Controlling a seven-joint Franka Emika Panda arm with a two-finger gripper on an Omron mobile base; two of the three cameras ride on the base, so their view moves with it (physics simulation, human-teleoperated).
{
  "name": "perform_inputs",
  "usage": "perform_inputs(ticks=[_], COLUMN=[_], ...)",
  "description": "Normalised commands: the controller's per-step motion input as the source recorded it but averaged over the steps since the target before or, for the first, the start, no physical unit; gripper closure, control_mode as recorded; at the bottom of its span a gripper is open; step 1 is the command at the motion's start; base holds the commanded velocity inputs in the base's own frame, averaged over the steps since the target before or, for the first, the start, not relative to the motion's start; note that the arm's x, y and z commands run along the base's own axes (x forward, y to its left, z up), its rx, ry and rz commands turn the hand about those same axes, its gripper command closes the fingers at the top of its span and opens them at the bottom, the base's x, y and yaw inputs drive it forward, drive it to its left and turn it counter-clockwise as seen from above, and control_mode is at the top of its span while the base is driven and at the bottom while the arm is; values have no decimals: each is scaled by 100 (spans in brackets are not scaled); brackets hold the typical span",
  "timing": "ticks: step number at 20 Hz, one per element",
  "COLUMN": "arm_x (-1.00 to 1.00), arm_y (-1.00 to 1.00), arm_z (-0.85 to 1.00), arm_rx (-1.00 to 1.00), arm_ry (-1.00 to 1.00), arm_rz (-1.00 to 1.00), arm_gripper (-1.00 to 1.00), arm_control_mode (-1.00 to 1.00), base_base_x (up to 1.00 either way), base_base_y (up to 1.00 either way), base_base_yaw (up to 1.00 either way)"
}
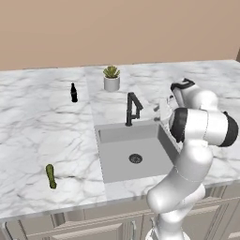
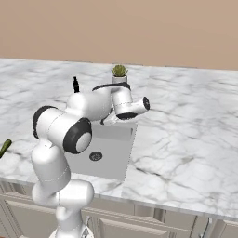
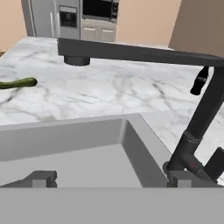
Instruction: Turn on the sink faucet. Then move the squash from the counter to the sink. Turn off the sink. Move the vegetable from the sink to the pot next to the stove. Finally move the pot to the rear center burner.
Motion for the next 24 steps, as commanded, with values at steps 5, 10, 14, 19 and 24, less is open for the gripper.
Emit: perform_inputs(ticks=[5,10,14,19,24], arm_x=[28,28,24,29,31], arm_y=[1,18,20,5,0], arm_z=[-3,-12,-10,-10,-13], arm_rx=[5,2,1,0,0], arm_ry=[0,0,0,0,0], arm_rz=[1,0,0,0,0], arm_gripper=[-100,-100,-100,-100,-100], arm_control_mode=[-100,-100,-100,-100,-100], base_base_x=[0,0,0,0,0], base_base_y=[0,0,0,0,0], base_base_yaw=[0,0,0,0,0])
